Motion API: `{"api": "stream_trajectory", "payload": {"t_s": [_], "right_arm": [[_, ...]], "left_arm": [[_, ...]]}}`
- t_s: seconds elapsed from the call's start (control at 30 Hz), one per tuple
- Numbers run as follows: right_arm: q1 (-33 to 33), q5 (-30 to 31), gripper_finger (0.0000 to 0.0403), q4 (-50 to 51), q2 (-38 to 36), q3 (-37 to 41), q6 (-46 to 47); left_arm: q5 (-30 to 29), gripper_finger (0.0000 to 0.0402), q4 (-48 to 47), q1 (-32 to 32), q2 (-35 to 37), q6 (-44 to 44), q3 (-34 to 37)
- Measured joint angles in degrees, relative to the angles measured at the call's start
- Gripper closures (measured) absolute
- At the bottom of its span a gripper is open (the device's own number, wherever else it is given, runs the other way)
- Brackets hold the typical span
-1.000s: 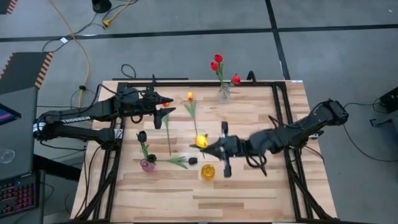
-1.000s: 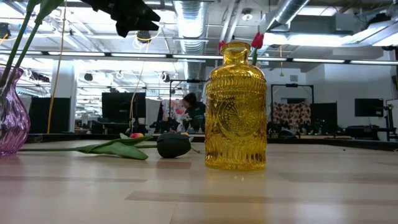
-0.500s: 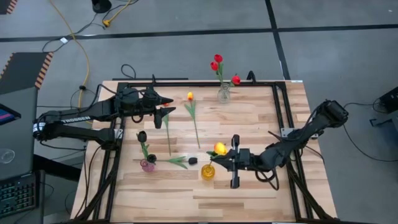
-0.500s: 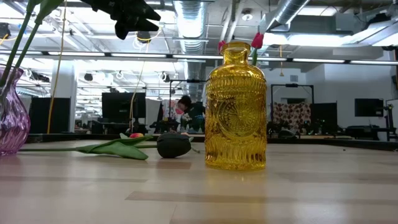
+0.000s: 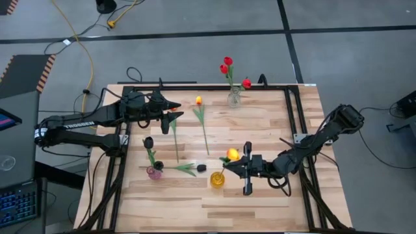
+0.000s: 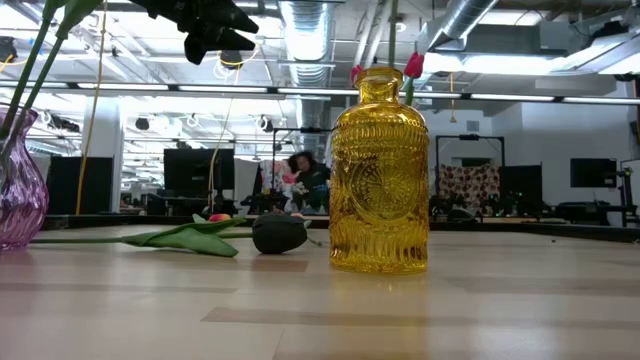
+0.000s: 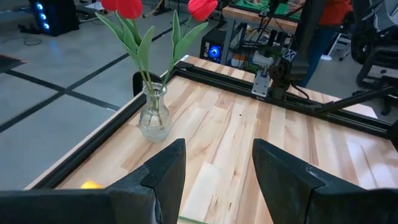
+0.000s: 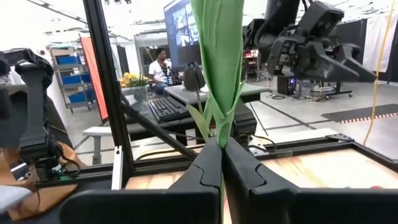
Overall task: Sort flowers into vase by color
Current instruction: Put the left yellow flower into the yellow vase
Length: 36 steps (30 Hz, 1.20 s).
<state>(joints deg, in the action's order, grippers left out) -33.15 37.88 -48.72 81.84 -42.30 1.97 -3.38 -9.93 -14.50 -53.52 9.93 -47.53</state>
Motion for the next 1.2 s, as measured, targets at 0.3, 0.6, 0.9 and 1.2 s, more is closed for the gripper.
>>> {"api": "stream_trajectory", "payload": {"t_s": [0.3, 0.6, 0.9, 1.2], "right_arm": [[0.72, -0.06, 0.0374, -3.19, 0.0, 3.32, 1.25], [2.46, -0.65, 0.0369, -3.99, 5.23, 3.25, 2.68], [4.43, -0.65, 0.0367, -4.2, 10.24, 2.53, 5.56], [4.43, -0.63, 0.0366, -4.27, 10.27, 2.53, 5.58]], "left_arm": [[-0.07, 0.0228, 0.0, 0.0, 0.0, 0.02, 0.0], [-0.09, 0.0228, -0.04, 0.02, -0.02, 0.31, 0.0], [-0.09, 0.0228, -0.07, 0.0, -0.02, 0.41, 0.0], [-0.09, 0.0228, -0.15, 0.02, -0.02, 0.42, 0.0]]}}
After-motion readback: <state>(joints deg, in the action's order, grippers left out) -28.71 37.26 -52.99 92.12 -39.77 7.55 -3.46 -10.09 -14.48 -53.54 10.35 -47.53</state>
